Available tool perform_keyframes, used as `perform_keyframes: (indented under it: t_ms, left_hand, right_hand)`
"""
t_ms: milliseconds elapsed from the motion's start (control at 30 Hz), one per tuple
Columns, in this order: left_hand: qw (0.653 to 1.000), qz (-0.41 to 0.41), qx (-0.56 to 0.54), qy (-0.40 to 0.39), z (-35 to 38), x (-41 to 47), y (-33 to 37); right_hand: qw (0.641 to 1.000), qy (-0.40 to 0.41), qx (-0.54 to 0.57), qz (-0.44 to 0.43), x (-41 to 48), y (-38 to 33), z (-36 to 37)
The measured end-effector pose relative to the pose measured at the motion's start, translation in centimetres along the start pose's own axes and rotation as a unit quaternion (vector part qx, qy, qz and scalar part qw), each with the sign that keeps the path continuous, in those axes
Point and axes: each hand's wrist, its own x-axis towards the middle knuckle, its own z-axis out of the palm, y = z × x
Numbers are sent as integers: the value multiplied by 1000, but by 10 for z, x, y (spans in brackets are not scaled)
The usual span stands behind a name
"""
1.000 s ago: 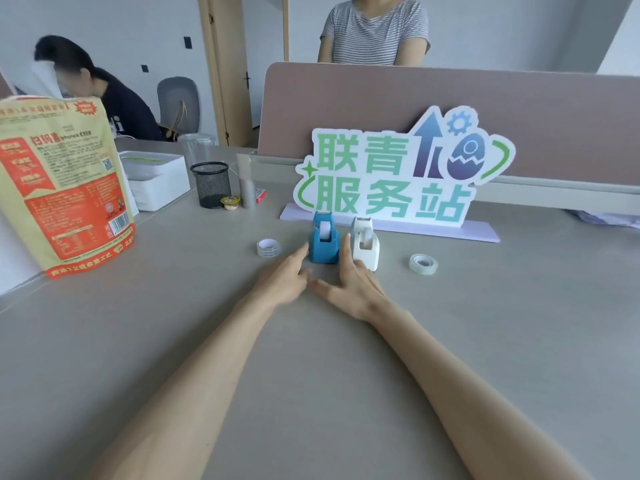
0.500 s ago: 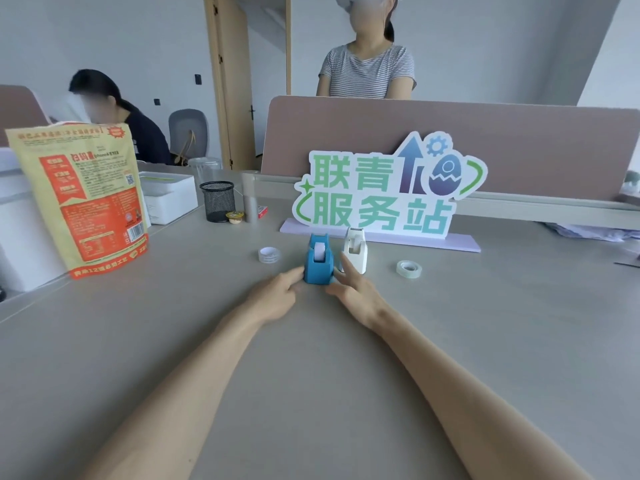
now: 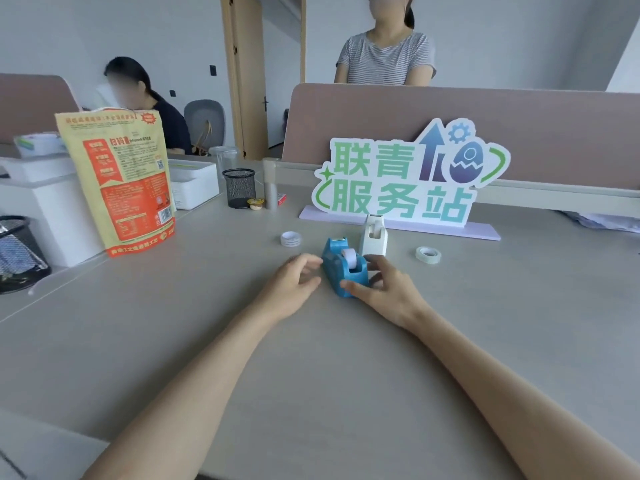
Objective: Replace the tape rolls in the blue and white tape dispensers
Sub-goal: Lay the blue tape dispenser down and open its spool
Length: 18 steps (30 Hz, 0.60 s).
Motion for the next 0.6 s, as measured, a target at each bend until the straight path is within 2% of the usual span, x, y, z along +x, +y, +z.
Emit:
perform_keyframes:
  t_ms: [100, 267, 367, 600]
  left_hand:
    - [999, 0, 33, -28, -5, 20, -11]
    - [991, -64, -84, -78, -17, 53, -14]
    - [984, -69, -108, -125, -18, 52, -13]
    - [991, -47, -110, -64, -13, 43, -11]
  right_hand:
    - [996, -7, -76, -38, 9, 2, 4]
    - [998, -44, -27, -37, 33, 1, 4]
    - [997, -66, -15, -47, 49, 2, 6]
    - [993, -40, -13, -108, 48, 9, 9]
